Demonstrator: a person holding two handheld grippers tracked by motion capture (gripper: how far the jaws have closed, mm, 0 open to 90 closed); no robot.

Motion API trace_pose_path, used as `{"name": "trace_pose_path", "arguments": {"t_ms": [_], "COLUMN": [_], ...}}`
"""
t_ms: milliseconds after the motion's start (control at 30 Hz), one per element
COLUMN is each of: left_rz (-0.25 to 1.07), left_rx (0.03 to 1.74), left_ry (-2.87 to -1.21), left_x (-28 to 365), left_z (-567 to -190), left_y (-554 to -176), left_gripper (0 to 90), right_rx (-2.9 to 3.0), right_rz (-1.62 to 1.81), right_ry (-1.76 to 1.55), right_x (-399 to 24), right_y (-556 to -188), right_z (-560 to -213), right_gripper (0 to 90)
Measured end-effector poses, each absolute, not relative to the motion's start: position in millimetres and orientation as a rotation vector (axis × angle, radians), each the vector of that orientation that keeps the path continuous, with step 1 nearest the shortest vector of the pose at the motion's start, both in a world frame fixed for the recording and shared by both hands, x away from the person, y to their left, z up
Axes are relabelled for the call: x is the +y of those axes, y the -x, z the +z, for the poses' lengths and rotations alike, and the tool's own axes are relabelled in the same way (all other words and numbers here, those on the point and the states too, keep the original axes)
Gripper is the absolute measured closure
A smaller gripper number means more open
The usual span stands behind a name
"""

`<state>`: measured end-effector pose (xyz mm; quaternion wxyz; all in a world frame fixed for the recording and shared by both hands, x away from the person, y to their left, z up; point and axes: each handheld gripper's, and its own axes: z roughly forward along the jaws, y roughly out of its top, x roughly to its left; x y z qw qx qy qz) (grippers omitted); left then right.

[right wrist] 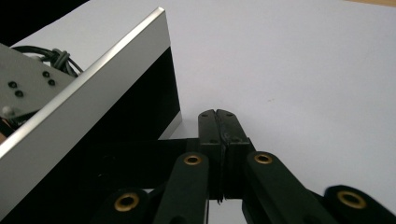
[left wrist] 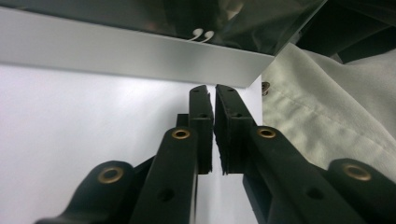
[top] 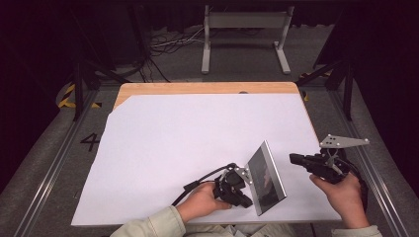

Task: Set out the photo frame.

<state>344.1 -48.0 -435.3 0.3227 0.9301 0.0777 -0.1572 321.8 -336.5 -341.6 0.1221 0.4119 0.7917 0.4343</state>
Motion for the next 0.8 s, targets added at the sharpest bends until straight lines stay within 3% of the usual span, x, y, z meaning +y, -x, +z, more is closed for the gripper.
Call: {"name": "trace_pose_path", "arguments": {"t_ms": [433, 800], "left_rz": [-0.271, -0.123], "left_rx": [0.320, 0.446], "left_ry": [-2.345, -2.256], "left_x": [9, 55], "left_z": [-411, -403], "left_y": [-360, -375], "left_gripper": [77.9, 64.9], "right_rx": [2.319, 2.312], "right_rz": [1.282, 1.329], "right_ry": [-1.198, -1.226], "right_x": [-333, -333], "right_y": [-321, -322], "right_z": [-335, -328], "right_gripper": [85.6, 78.0]}}
